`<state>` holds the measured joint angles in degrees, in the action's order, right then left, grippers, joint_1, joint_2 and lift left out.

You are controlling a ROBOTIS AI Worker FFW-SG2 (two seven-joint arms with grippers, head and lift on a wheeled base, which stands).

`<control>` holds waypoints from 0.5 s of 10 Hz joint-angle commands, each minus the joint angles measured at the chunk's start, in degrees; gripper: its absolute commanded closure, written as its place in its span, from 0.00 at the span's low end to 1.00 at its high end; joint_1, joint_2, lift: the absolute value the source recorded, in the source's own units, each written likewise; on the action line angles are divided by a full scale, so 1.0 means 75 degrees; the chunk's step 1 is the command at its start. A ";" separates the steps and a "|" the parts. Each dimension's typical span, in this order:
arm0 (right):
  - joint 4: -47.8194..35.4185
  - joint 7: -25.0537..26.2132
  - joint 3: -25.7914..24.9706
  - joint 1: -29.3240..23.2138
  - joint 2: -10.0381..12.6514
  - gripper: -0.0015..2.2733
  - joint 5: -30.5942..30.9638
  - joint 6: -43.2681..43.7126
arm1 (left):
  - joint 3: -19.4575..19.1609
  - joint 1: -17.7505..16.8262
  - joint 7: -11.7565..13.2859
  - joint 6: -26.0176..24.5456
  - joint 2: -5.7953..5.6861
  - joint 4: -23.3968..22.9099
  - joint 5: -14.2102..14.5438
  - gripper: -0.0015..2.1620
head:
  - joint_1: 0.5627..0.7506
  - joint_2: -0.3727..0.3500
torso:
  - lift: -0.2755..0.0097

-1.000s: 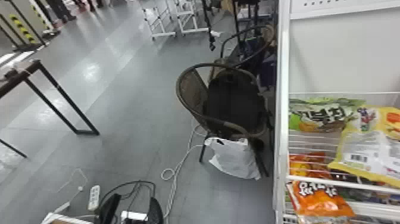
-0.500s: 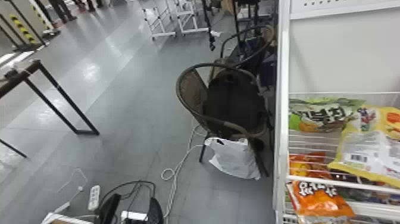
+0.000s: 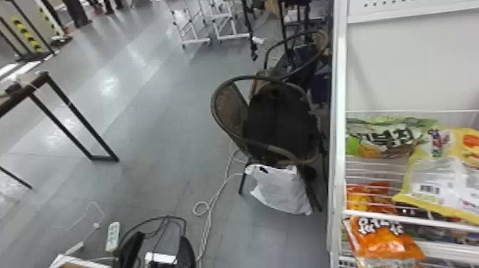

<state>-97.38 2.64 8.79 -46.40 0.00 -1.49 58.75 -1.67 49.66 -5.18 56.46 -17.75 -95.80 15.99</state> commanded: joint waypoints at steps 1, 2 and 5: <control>0.0000 0.0000 0.0000 0.0000 0.0007 0.00 0.0000 0.0000 | 0.0000 0.0000 0.0000 0.0000 0.0000 0.0000 0.0000 0.00 | 0.70 1.00 | 0.97; 0.0000 0.0000 0.0000 0.0000 0.0007 0.00 0.0000 0.0000 | 0.0000 0.0000 0.0000 0.0000 0.0000 0.0000 0.0000 0.00 | 0.70 1.00 | 0.97; 0.0000 0.0000 0.0000 0.0000 0.0007 0.00 0.0000 0.0000 | 0.0000 0.0000 0.0000 0.0000 0.0000 0.0000 0.0000 0.00 | 0.70 1.00 | 0.97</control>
<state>-97.38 2.64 8.79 -46.40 0.00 -1.49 58.75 -1.67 49.66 -5.18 56.46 -17.75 -95.80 15.99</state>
